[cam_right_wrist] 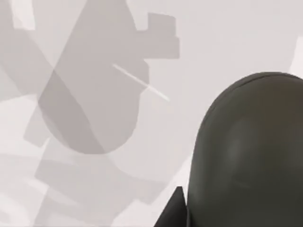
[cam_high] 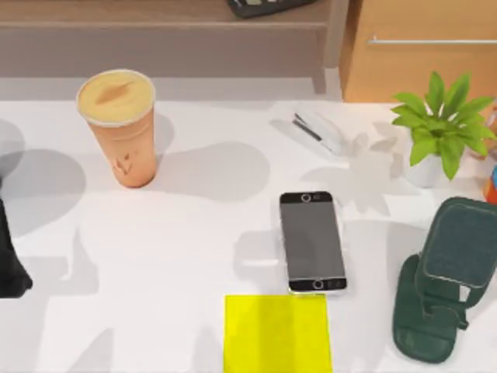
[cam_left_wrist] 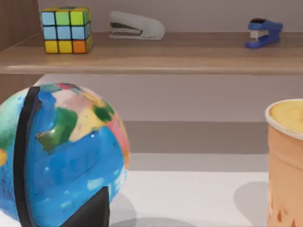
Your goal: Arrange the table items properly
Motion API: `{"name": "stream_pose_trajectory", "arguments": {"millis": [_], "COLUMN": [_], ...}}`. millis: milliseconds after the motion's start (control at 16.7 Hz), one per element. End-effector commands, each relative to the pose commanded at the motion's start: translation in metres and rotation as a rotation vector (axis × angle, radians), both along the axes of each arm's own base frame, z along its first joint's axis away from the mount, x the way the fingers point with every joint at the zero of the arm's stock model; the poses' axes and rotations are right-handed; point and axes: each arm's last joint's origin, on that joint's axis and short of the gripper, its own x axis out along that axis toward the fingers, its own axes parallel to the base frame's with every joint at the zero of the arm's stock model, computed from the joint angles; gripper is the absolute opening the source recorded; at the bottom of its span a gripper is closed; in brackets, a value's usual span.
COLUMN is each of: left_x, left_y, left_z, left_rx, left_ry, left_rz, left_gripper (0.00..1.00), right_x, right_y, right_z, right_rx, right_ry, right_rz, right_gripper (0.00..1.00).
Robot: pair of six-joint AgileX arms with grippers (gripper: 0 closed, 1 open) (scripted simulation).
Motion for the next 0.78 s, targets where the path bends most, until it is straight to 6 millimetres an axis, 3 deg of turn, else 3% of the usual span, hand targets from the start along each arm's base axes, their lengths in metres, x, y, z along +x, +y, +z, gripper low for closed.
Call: {"name": "stream_pose_trajectory", "arguments": {"millis": [120,480,600,780], "left_x": [0.000,0.000,0.000,0.000], "left_y": [0.000,0.000,0.000,0.000], "left_z": [0.000,0.000,0.000,0.000], "left_rx": [0.000,0.000,0.000,0.000], "left_ry": [0.000,0.000,0.000,0.000], "left_rz": [0.000,0.000,0.000,0.000], "left_gripper": [1.00,1.00,1.00,1.00], "right_x": [-0.002,0.000,0.010,0.025], "right_y": [0.001,0.005,0.020,0.068], "right_z": [0.011,0.014,0.033,0.083], "right_rx": [0.000,0.005,0.023,0.065], "right_ry": [-0.002,-0.023,-0.133,-0.387], "right_rz": [0.003,0.022,0.119,0.412], "right_gripper": [0.00,0.00,0.00,0.00]}}
